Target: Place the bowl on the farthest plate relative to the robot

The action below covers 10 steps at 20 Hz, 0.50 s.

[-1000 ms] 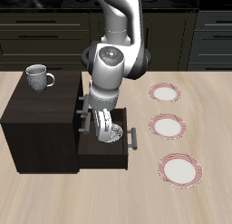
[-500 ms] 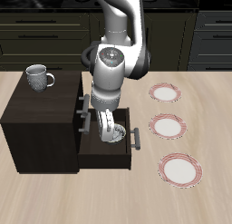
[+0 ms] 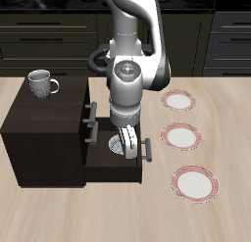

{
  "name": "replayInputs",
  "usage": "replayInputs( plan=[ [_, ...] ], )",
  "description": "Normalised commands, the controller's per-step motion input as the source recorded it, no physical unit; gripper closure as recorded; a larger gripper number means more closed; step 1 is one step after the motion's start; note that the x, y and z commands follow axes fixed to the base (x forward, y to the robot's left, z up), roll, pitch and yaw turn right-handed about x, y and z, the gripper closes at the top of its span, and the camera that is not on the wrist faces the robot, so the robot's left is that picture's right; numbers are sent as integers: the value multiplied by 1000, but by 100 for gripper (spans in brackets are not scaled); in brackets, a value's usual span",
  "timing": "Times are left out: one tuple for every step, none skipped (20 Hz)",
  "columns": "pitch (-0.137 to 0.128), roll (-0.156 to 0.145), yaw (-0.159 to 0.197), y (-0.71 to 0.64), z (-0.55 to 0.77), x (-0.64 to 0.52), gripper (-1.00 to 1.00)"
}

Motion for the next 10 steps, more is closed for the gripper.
replayInputs(
  plan=[
    [21,47,-9,133,-128,114,-100],
    [141,162,58,722,-543,-22,-100],
    [30,167,46,845,-489,-129,-100],
    [52,40,-5,92,-196,12,-100],
    [136,132,-13,554,-531,-65,-100],
    [241,193,-12,1021,-807,-116,-100],
    [-32,64,17,253,-40,-140,100],
    [-16,110,76,375,-164,-94,100],
    [87,100,-64,544,-205,-93,100],
    [-40,57,33,193,36,-86,100]
  ],
)
